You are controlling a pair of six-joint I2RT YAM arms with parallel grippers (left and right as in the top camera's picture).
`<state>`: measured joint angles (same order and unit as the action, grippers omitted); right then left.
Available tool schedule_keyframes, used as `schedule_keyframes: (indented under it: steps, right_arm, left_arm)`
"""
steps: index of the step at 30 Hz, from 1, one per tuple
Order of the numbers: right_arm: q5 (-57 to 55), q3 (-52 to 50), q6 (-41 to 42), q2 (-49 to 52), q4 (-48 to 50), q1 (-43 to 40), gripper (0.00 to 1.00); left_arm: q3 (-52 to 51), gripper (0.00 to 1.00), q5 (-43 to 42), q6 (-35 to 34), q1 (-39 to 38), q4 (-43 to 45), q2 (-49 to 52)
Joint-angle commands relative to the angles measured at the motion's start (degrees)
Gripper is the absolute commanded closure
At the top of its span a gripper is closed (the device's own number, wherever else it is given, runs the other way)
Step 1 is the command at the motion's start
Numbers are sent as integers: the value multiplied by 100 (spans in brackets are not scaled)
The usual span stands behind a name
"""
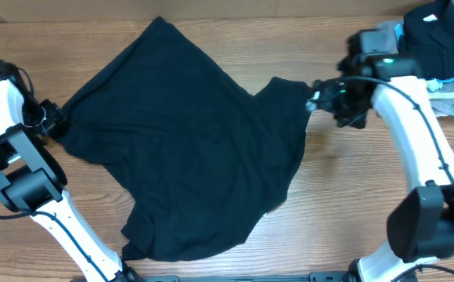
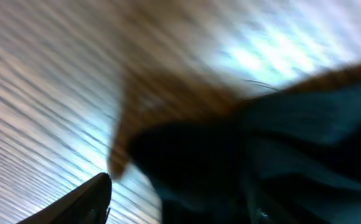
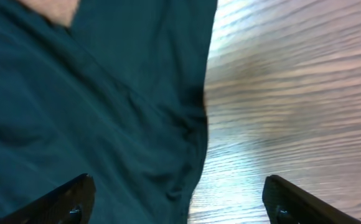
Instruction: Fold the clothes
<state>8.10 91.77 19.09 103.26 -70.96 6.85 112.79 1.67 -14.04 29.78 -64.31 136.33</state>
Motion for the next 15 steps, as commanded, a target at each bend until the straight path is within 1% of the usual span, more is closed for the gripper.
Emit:
schedule_keyframes:
  steps: [1, 3, 4, 5, 8, 12, 14, 15]
  right_arm:
    - [-697, 85, 590, 236, -22, 345, 9]
    - [-697, -83, 800, 334, 90, 404, 9]
    - [-678, -195, 796, 361, 216, 415, 10]
    - [-678, -313, 793, 376, 369, 431, 11]
    - [-682, -754, 695, 426, 909, 468, 15]
    - [-673, -1366, 688, 457, 1532, 470, 18]
    - [-671, -1604, 675, 457, 1825, 472, 23]
    - [-658, -1722, 616, 457, 1998, 472, 27]
  left_arm:
    - [0, 24, -111, -44, -271, 63, -1010]
    - [0, 7, -109, -39, -282, 177, -1714]
    - [0, 5, -105, -35, -282, 199, -1967]
    - [0, 0, -107, -35, -280, 210, -2170]
    - [0, 0, -103, -22, -282, 247, -2796]
    - [0, 0, -116, -13, -282, 243, -3482]
    - [0, 0, -162, -13, -282, 247, -3709]
    - [0, 0, -179, -13, -286, 245, -3812]
